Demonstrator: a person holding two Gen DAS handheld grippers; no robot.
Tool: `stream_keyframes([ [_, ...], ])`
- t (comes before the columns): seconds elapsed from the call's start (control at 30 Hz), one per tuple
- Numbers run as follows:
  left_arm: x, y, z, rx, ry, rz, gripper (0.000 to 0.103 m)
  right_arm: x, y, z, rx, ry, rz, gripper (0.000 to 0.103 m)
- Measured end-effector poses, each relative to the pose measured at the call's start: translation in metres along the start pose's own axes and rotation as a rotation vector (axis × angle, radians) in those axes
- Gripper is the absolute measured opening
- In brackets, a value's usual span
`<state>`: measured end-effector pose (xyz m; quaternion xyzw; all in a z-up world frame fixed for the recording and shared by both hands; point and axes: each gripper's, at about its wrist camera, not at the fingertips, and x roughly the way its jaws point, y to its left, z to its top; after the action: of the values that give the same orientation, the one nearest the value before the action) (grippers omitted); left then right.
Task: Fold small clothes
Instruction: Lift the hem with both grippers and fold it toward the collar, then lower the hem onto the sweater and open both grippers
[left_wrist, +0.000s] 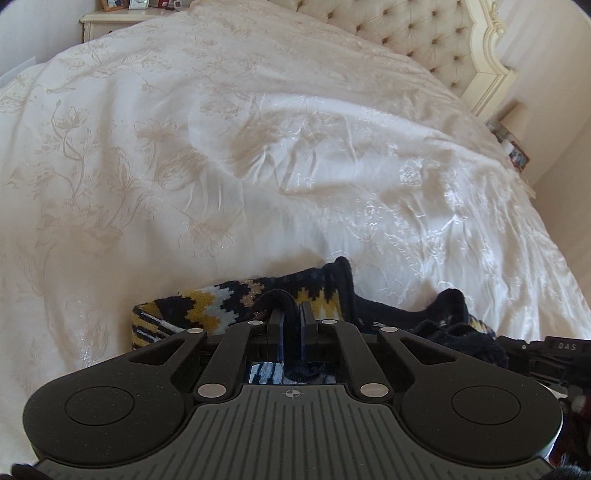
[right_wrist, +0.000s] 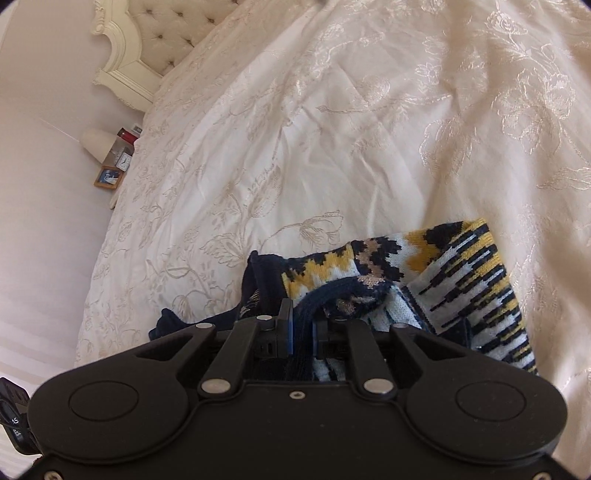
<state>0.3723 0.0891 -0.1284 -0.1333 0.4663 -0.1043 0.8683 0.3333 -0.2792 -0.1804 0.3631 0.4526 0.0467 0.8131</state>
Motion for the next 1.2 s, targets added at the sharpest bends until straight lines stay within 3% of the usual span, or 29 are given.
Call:
stream_keyframes([
  [0.1,0.012,0.008,0.004,-0.047,0.038,-0.008,0.011,0.012,-0.005,0.002,0.033,0.012,-0.015,0.021],
  [0.17,0.016,0.014,0.006,-0.084,0.055,-0.025,0.012,0.015,-0.006,0.003,0.042,0.011,-0.018,0.027],
  [0.23,0.020,0.019,0.009,-0.111,0.069,-0.043,0.015,0.015,-0.006,0.004,0.048,0.007,-0.008,0.039],
  [0.3,0.019,0.023,0.011,-0.123,0.068,-0.052,0.024,0.013,-0.004,0.006,0.053,-0.007,0.015,0.060],
  [0.37,0.014,0.022,0.016,-0.121,0.041,-0.042,0.030,0.010,-0.001,0.011,0.050,-0.033,0.022,0.068],
  [0.47,0.006,0.022,0.027,-0.119,-0.006,-0.019,0.041,0.004,0.002,0.017,0.046,-0.067,0.009,0.070],
  [0.57,-0.005,0.020,0.036,-0.114,-0.030,0.014,0.042,-0.008,0.009,0.020,0.005,-0.097,-0.005,0.075],
  [0.7,-0.021,0.006,0.036,-0.015,-0.028,0.055,0.048,-0.020,0.031,0.010,-0.141,-0.089,-0.026,0.077],
  [0.83,-0.026,-0.016,0.016,0.095,0.028,0.048,0.049,-0.018,0.057,-0.015,-0.303,-0.027,-0.046,0.084],
  [1.0,-0.017,-0.039,-0.029,0.231,0.145,0.026,0.049,-0.001,0.087,-0.060,-0.495,0.086,-0.062,0.084],
  [1.2,-0.010,-0.032,-0.070,0.323,0.216,0.100,0.049,0.021,0.091,-0.097,-0.688,0.170,-0.200,0.086],
])
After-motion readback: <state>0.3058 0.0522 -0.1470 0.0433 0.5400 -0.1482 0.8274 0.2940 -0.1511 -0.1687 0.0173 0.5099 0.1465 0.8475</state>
